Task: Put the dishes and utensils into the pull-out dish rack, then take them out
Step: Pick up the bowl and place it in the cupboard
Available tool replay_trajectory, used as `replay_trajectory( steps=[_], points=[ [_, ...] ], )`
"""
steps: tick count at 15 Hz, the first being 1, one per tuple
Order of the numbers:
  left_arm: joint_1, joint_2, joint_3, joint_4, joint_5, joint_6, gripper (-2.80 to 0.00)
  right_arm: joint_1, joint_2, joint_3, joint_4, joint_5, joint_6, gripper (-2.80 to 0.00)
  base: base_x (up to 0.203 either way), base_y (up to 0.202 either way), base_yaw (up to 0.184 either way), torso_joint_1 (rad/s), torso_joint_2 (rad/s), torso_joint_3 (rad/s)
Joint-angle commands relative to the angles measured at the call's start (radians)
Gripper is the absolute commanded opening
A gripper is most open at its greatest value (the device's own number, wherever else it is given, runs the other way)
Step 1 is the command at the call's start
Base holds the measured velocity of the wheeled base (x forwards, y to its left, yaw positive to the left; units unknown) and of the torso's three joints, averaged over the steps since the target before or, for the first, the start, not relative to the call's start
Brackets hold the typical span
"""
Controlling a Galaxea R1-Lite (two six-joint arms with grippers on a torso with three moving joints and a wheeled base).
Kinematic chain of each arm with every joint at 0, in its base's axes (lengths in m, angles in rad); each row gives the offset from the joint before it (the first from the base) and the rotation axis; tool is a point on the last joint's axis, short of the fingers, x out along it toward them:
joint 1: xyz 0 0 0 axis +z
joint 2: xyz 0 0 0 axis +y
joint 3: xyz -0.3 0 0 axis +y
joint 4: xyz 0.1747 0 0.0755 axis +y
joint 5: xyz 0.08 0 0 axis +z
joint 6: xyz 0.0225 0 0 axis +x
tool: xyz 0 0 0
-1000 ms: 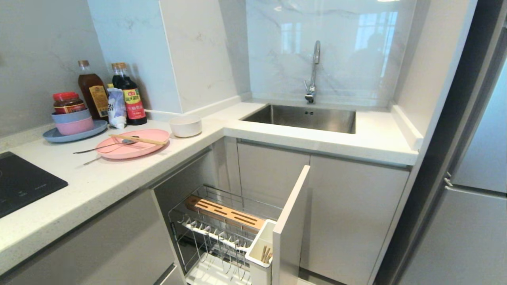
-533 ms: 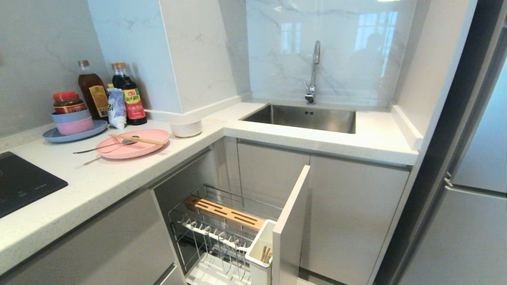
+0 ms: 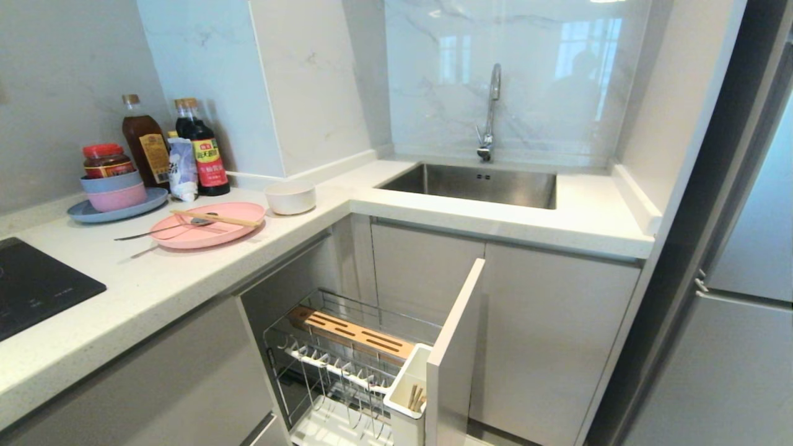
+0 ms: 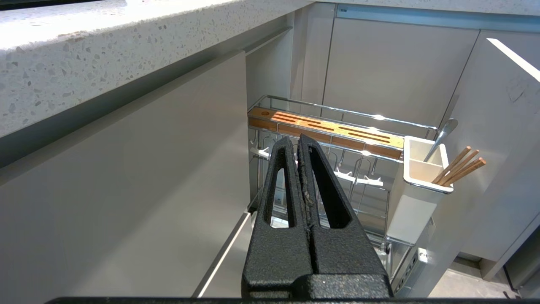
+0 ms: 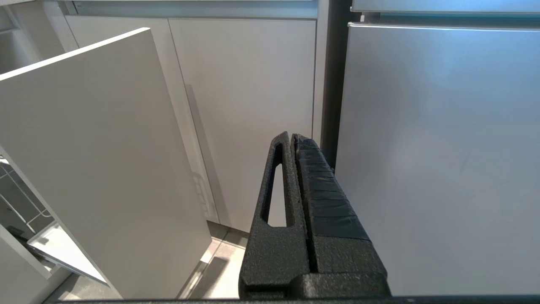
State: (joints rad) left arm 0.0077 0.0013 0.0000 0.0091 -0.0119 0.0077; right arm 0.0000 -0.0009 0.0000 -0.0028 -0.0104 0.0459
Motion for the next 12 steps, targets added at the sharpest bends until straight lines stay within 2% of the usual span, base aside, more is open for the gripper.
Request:
replay_trajectory(
  steps=[1,6,12],
  points=[
    [0.0,0.002,0.0,0.0,0.0,0.0,-2.8,0.0,0.001,0.0,0.0,0.0,0.0,-2.8,0.0,0.0,0.0,0.0,0.0,0.0],
    [0.0,0.002,0.0,0.0,0.0,0.0,-2.8,0.0,0.001,0.0,0.0,0.0,0.0,-2.8,0.0,0.0,0.0,0.001,0.0,-0.034],
    [0.0,0.002,0.0,-0.001,0.0,0.0,-2.8,0.0,0.001,0.0,0.0,0.0,0.0,-2.8,0.0,0.0,0.0,0.004,0.0,-0.187]
  ],
)
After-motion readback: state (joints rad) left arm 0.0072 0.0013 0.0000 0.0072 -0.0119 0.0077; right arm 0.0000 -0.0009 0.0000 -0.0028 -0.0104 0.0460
